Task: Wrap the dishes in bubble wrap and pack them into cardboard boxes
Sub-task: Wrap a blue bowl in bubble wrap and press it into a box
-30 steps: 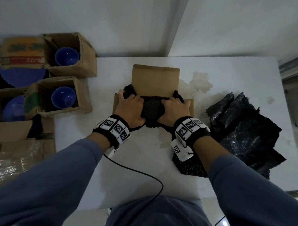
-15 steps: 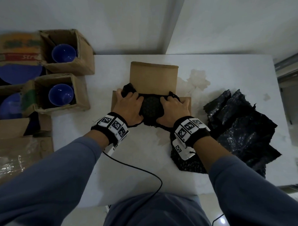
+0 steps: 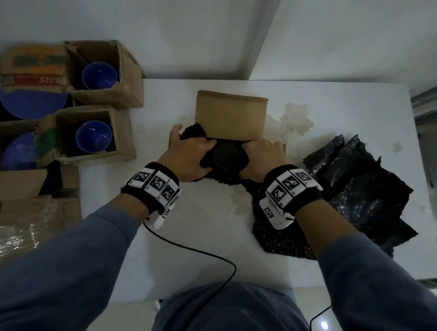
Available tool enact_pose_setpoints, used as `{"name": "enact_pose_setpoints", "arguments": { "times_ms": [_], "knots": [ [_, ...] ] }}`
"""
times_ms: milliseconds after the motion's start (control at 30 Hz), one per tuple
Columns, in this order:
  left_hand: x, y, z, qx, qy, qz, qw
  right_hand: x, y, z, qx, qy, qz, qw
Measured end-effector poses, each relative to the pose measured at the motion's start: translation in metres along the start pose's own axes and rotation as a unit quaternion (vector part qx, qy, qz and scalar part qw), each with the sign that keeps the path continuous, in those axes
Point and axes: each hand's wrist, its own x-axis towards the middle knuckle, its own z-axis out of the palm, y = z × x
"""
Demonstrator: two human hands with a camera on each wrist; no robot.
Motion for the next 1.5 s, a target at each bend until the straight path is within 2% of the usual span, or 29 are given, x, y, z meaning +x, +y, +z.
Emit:
{"name": "enact_pose_setpoints", "arguments": {
  "times_ms": [133, 333, 500, 567, 667, 733, 800, 1033, 1167, 1333, 1500],
  "knots": [
    [0.000, -0.001, -0.003, 0.015, 0.012, 0.009, 1.000, 0.001, -0.002, 0.005, -0.020, 0.027, -0.036, 0.999],
    [0.005, 0.010, -0.001, 0.093, 0.036, 0.010, 0.995, 0.002, -0.001, 0.022, -0.054, 0.080, -0.034, 0.995],
    [0.008, 0.008, 0.004, 0.109, 0.050, 0.049, 0.992, 0.002, -0.002, 0.027, -0.042, 0.075, -0.028, 0.996],
    [0.009, 0.005, 0.003, 0.098, 0.039, 0.063, 0.992, 0.000, -0.002, 0.027, -0.041, 0.078, -0.030, 0.996],
    [0.010, -0.005, 0.000, 0.082, -0.027, 0.059, 0.995, -0.003, -0.003, 0.024, -0.044, 0.074, -0.035, 0.996],
    [0.008, -0.009, -0.004, 0.030, -0.054, 0.044, 0.997, -0.004, -0.002, 0.020, -0.050, 0.067, -0.040, 0.996],
    [0.007, -0.009, -0.004, 0.016, -0.043, 0.036, 0.998, -0.005, -0.001, 0.017, -0.051, 0.055, -0.041, 0.996],
    [0.010, 0.003, 0.003, 0.073, 0.007, 0.018, 0.997, -0.001, 0.002, 0.015, -0.044, 0.031, -0.045, 0.998],
    [0.012, 0.007, 0.003, 0.083, 0.011, 0.019, 0.996, 0.004, 0.010, 0.007, 0.035, -0.022, -0.048, 0.998],
    [0.012, 0.010, 0.005, 0.083, 0.025, 0.018, 0.996, 0.005, 0.006, 0.018, 0.035, -0.001, -0.046, 0.998],
    [0.011, 0.012, 0.007, 0.091, 0.041, 0.024, 0.995, 0.002, -0.001, 0.022, -0.028, 0.035, -0.055, 0.997]
  ]
}}
